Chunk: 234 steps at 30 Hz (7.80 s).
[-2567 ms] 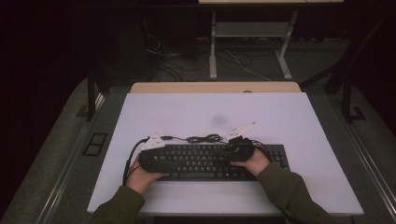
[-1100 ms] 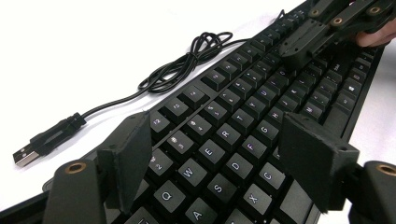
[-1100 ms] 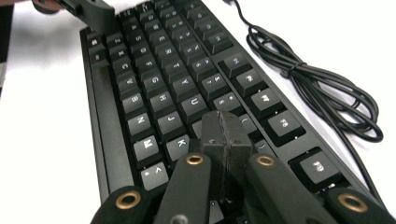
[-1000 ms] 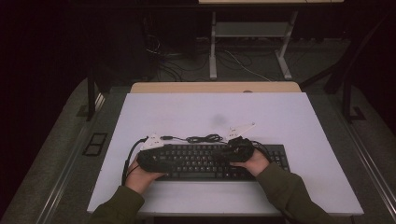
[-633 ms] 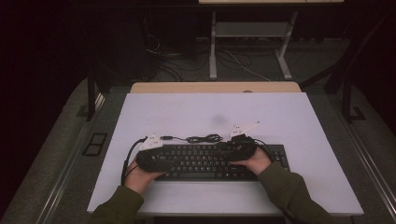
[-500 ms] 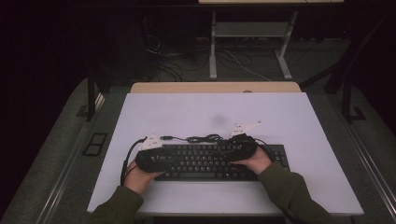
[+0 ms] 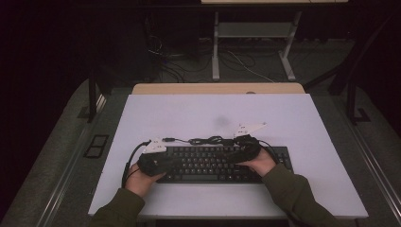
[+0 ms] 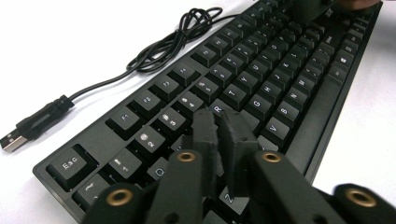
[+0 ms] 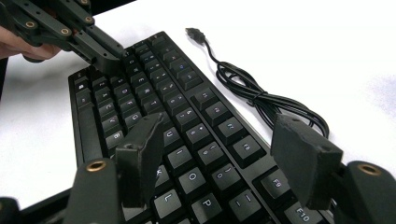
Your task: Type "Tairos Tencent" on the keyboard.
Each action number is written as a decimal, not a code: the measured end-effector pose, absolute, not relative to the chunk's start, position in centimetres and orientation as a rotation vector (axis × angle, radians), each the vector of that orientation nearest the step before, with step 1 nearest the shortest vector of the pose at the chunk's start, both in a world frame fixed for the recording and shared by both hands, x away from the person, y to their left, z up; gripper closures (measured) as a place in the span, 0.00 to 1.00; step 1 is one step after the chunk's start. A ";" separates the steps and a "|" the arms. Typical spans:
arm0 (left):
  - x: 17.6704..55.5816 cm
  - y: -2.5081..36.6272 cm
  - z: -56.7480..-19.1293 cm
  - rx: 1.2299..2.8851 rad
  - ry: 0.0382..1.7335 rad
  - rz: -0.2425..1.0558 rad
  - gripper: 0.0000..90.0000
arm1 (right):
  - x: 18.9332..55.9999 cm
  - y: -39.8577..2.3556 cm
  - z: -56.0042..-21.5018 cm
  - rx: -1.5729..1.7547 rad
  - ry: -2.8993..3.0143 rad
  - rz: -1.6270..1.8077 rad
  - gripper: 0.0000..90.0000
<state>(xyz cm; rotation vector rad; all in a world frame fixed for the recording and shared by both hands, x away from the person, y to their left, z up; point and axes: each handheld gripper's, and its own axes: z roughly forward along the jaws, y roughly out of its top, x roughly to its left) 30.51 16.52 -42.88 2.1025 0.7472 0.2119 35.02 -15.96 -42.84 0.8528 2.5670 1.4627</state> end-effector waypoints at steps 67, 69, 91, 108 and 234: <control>30.1 15.7 -42.7 2.128 0.710 0.155 0.99 | 35.1 -15.7 -43.2 0.865 2.547 1.453 0.19; 30.0 15.6 -42.6 2.125 0.708 0.144 0.99 | 35.1 -15.7 -43.2 0.866 2.545 1.455 0.19; 29.2 13.4 -43.0 2.160 0.600 0.038 0.99 | 35.2 -15.8 -43.3 0.873 2.541 1.455 0.19; 29.1 12.5 -43.7 2.198 0.571 0.008 0.99 | 35.2 -15.7 -43.4 0.872 2.546 1.449 0.19; 32.3 11.8 -42.9 2.045 0.739 0.159 0.37 | 30.6 -20.1 -43.7 0.692 2.766 1.218 0.99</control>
